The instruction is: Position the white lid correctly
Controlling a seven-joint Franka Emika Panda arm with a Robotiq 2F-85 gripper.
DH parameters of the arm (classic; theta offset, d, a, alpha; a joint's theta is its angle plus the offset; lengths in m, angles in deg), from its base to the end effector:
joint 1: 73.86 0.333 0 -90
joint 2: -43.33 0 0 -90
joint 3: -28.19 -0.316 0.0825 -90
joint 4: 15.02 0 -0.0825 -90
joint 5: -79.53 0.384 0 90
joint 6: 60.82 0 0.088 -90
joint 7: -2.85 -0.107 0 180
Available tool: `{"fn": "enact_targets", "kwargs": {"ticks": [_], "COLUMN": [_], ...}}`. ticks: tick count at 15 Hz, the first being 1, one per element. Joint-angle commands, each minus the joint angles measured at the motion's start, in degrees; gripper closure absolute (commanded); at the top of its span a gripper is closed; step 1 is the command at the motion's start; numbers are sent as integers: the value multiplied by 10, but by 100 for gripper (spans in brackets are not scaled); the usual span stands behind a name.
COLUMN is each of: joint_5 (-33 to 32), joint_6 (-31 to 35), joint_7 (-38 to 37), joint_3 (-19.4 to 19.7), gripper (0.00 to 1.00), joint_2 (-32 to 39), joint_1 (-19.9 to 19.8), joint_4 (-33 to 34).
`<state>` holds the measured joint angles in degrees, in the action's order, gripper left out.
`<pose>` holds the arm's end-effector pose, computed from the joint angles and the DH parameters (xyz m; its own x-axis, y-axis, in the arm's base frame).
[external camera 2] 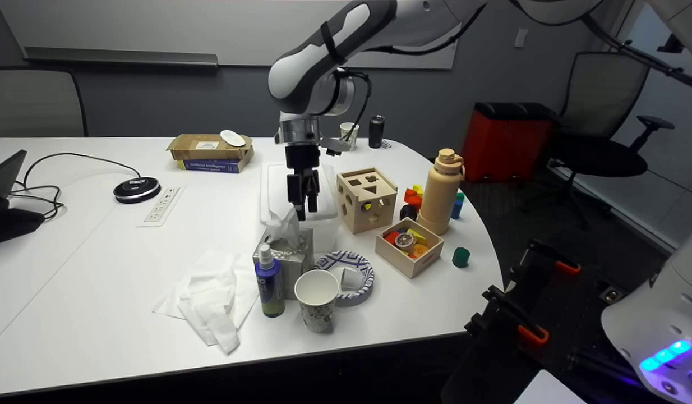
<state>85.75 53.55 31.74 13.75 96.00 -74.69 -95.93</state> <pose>0.6745 0.1415 0.1402 0.7896 0.5960 -0.1461 0.5058 -0.7669 -0.3949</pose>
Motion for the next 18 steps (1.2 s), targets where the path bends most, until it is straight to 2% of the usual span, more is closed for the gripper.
{"fn": "enact_targets", "kwargs": {"ticks": [1, 11, 18], "joint_5": [8, -11, -45], "joint_6": [-5, 24, 46], "joint_7": [-18, -148, -202], "joint_3": [-2, 48, 76], "gripper": [0, 0, 0], "joint_2": [-90, -341, -424], "joint_1": [3, 32, 40], "joint_4": [-58, -229, -292]}}
